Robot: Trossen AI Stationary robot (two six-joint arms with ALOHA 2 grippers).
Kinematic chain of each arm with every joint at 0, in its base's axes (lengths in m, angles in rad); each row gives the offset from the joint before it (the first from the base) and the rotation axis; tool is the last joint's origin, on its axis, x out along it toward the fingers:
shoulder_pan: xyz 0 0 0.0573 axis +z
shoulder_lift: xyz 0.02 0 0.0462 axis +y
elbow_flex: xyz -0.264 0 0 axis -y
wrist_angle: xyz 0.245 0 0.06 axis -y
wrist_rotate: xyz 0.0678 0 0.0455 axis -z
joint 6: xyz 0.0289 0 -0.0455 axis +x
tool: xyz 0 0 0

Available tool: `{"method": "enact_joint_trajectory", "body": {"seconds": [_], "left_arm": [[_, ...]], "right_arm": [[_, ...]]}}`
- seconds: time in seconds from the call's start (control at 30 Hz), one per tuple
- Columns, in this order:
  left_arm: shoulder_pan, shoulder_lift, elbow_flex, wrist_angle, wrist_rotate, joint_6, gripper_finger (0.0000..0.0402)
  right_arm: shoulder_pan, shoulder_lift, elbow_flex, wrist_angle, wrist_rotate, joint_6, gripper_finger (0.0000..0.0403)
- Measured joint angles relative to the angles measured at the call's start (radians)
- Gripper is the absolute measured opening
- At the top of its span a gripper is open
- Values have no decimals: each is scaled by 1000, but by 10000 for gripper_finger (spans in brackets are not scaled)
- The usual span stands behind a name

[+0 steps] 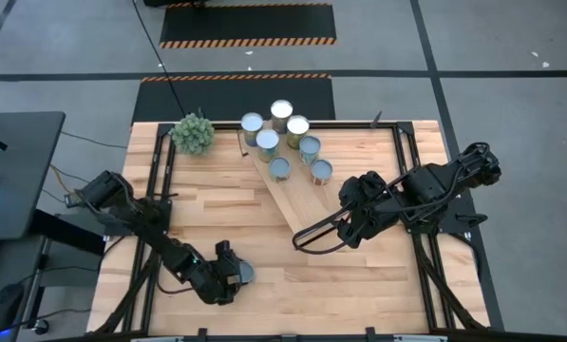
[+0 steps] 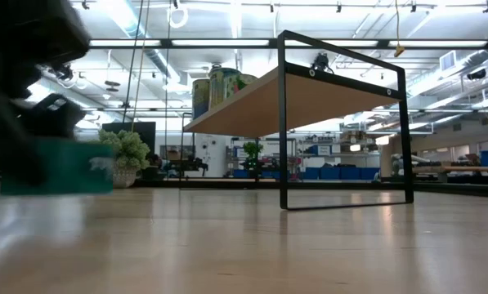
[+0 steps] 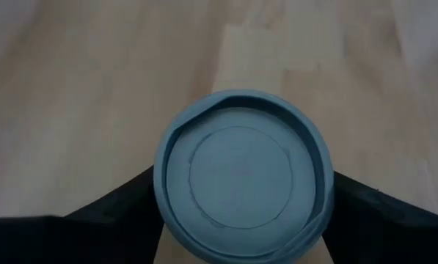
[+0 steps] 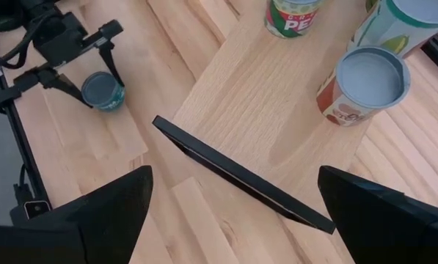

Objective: Pick and place cans onto a shelf
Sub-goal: Put the canned tuna on the shelf

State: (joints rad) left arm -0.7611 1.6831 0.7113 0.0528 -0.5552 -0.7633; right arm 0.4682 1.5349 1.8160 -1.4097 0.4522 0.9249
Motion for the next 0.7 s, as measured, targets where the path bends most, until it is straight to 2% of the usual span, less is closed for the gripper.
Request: {"method": "enact_joint_trajectory", "body": {"seconds": [0.4,0.7], "left_arm": [[147,-171,0,-72,8,146,292],[289,-245,0,-79,133,141,292]], "right_arm": [[-8,0,0,-12,35,-5,395],[-34,0,0,-46,34,-10,395]]}}
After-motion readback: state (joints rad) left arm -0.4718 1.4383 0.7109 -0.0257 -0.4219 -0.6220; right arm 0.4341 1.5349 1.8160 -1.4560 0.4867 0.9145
